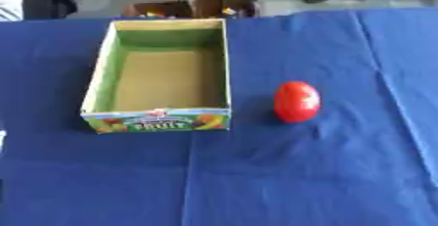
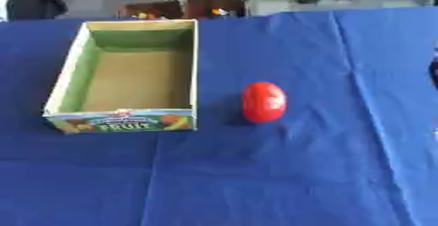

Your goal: Pick up objects on the table and place them in the box.

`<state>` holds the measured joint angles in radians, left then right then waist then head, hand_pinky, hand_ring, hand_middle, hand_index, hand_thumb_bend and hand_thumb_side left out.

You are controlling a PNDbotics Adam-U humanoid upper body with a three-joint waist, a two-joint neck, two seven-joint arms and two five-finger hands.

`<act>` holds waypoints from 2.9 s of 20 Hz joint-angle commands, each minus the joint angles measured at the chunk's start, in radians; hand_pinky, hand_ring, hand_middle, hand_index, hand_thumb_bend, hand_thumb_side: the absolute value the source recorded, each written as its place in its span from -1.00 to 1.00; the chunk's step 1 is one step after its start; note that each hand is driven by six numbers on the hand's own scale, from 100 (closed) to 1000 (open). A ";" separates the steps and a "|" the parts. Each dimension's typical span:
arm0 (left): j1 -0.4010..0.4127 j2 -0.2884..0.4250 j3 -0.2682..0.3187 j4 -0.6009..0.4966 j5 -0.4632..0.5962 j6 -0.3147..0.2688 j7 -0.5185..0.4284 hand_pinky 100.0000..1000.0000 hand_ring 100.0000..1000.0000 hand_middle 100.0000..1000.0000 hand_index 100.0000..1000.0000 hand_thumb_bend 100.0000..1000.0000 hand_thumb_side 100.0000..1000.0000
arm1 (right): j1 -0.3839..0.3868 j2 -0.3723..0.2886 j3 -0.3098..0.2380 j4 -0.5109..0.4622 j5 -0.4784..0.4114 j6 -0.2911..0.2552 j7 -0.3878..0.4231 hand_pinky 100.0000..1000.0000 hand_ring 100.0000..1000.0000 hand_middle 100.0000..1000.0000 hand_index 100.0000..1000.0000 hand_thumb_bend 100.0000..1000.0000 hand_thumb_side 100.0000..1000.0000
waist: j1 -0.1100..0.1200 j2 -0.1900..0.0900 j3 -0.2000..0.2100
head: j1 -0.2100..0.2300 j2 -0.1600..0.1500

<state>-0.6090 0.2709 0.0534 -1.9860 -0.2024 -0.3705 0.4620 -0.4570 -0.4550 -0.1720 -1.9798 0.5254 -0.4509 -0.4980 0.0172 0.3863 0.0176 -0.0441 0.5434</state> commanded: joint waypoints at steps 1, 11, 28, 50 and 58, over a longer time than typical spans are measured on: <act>-0.009 0.009 0.005 -0.014 -0.003 0.001 0.004 0.46 0.67 0.48 0.56 -1.00 1.00 | -0.006 -0.029 -0.007 -0.020 -0.007 0.000 0.005 -0.05 0.12 0.28 0.59 -1.00 0.37 | -0.002 -0.018 0.000 | -0.002 -0.014; -0.008 0.011 0.003 -0.014 -0.002 0.003 0.002 0.45 0.67 0.48 0.56 -1.00 1.00 | -0.047 -0.105 0.030 -0.020 -0.003 0.137 0.106 -0.04 0.17 0.33 0.70 -1.00 0.20 | -0.003 -0.022 0.000 | -0.008 -0.010; -0.004 0.011 -0.013 -0.014 0.009 0.013 -0.020 0.45 0.67 0.48 0.55 -1.00 1.00 | -0.357 -0.379 0.290 0.137 0.138 0.507 0.859 0.15 0.47 0.58 0.80 -1.00 1.00 | -0.012 -0.045 0.015 | -0.041 0.004; -0.004 0.007 -0.018 -0.014 0.014 0.025 -0.033 0.45 0.67 0.47 0.54 -1.00 1.00 | -0.468 -0.326 0.440 0.447 0.011 0.494 1.265 0.44 0.71 0.77 1.00 0.29 0.71 | -0.016 -0.050 0.026 | -0.050 -0.012; -0.006 0.006 -0.018 -0.014 0.015 0.029 -0.034 0.44 0.67 0.47 0.54 -1.00 1.00 | -0.427 -0.332 0.471 0.380 -0.048 0.603 1.282 0.54 0.79 0.84 1.00 0.16 0.57 | -0.015 -0.042 0.027 | -0.045 -0.017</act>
<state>-0.6052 0.2707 0.0347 -1.9860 -0.1903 -0.3425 0.4303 -0.8730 -0.7533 0.3034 -1.5728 0.4936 0.1362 0.7815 0.0031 0.3635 0.0441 -0.0913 0.5360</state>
